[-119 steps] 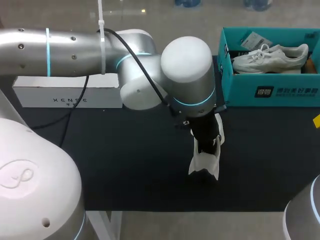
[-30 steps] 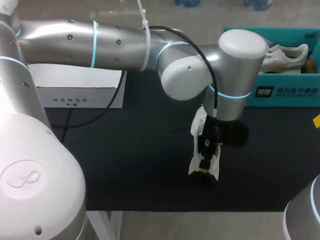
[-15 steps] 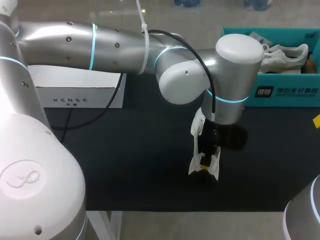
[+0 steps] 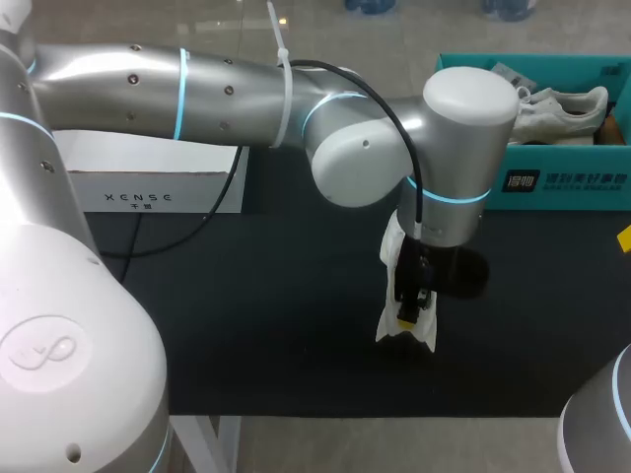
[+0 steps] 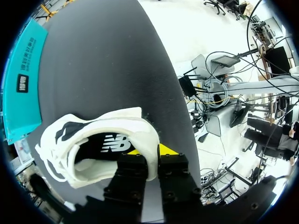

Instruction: Take the shoe out of the shoebox, open the shoe tongue, remove and reinsert the insole, then place the shoe into the shoebox

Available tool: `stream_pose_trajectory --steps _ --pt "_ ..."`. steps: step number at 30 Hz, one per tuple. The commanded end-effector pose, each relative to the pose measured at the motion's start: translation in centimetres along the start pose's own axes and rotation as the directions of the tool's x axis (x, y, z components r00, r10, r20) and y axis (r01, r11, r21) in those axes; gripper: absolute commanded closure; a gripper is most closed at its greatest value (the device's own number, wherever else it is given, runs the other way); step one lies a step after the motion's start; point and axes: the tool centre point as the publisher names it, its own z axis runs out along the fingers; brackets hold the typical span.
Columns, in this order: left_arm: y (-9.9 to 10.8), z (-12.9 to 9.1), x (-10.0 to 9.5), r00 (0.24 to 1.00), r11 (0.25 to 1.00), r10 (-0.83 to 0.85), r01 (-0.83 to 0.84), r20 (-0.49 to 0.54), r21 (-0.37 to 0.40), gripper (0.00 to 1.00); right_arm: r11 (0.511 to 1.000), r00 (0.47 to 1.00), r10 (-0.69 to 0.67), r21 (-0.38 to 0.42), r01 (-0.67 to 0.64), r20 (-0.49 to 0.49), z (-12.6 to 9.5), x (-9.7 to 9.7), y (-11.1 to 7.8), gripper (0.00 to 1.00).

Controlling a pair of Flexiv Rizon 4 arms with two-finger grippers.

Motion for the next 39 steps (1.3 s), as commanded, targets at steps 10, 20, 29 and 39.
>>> stream_pose_trajectory --steps 10,20,29,39 --pt "6.6 -7.2 -1.8 0.993 0.995 0.075 -0.069 0.09 -0.071 1.0 0.997 1.0 0.001 -0.072 -0.001 0.005 0.1 0.1 -0.9 0.0" --pt "12.9 -12.5 -3.0 0.988 0.991 0.129 -0.126 0.082 -0.048 1.0 0.997 1.0 0.001 -0.072 -0.001 0.005 0.1 0.1 -0.9 0.0" --pt "14.7 -15.6 -2.2 0.993 0.998 0.053 -0.051 0.104 -0.031 1.0 0.997 1.0 0.001 -0.072 -0.001 0.005 0.1 0.1 -0.9 0.0" --pt "13.9 -19.0 -0.6 0.992 1.0 0.028 -0.029 0.121 0.005 1.0 0.997 1.0 0.001 -0.072 -0.001 0.005 0.1 0.1 -0.9 0.0"
